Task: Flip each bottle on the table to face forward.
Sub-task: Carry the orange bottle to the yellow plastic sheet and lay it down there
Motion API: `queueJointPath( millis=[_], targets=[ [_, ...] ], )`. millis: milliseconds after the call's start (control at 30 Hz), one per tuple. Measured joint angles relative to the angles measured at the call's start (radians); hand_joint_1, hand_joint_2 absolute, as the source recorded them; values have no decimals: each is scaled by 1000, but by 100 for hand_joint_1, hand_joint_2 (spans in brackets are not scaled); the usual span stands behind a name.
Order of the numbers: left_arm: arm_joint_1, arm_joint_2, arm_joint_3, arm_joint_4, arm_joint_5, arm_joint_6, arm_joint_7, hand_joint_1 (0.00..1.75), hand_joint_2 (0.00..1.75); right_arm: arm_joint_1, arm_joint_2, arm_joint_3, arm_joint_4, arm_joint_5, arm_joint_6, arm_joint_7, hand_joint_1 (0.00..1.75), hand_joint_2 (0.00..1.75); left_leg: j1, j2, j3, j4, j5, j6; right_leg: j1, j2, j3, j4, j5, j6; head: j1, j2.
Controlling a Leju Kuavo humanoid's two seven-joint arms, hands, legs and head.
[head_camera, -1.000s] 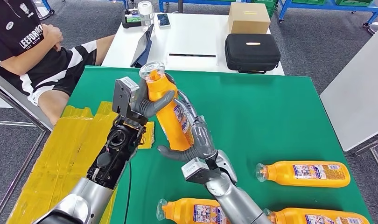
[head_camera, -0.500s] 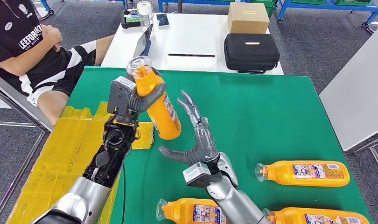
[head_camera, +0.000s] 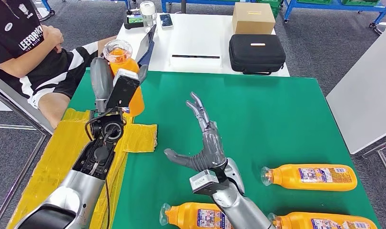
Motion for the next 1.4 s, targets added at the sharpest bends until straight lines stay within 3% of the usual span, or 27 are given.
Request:
queueJointPath(
  millis=[133,300,400,533,633,767,900,1100,1400],
  targets=[
    [-14,13,23,14,-118,30,30,175,175,5,-1,1,-14,2,-7,0,0,175,0,0,0,0,0,0,0,0,0,0,0,0,0,0],
    [-20,22,151,8,-635,43,121,175,175,9,-2,6,-42,8,-29,0,0,175,0,1,0,0,0,0,0,1,0,1,0,0,0,0],
    [-36,64,178,26,-843,43,263,175,175,10,-5,6,-65,4,-41,0,0,175,0,1,0,0,0,0,0,1,-1,1,0,0,0,0],
    [-105,168,44,141,-910,25,510,175,175,10,-14,6,-99,-5,-51,0,0,175,0,1,1,0,1,-1,1,2,-2,1,0,0,0,0],
    [-173,219,-97,272,-915,-63,563,175,175,11,-22,2,-120,-24,-57,0,0,175,0,-1,0,0,2,-2,0,1,-1,2,0,0,0,0],
    [-223,257,-243,413,-918,-132,564,175,175,16,-34,-10,-144,-46,-50,0,0,175,0,5,0,0,2,-3,-1,6,-2,2,2,-3,0,0],
    [-260,276,-302,509,-911,-234,509,175,175,22,-42,-26,-155,-59,-36,0,0,175,0,5,0,0,2,-3,-1,7,-3,2,2,-3,0,0],
    [-276,307,-295,621,-847,-421,358,175,175,29,-47,-67,-163,-64,7,0,0,175,1,6,0,0,2,-3,-1,7,-3,3,2,-4,0,0],
    [-271,352,-234,704,-791,-505,279,175,175,24,-39,-94,-151,-62,37,0,0,175,1,5,-1,0,2,-3,0,7,-3,3,2,-4,0,0]
  ],
)
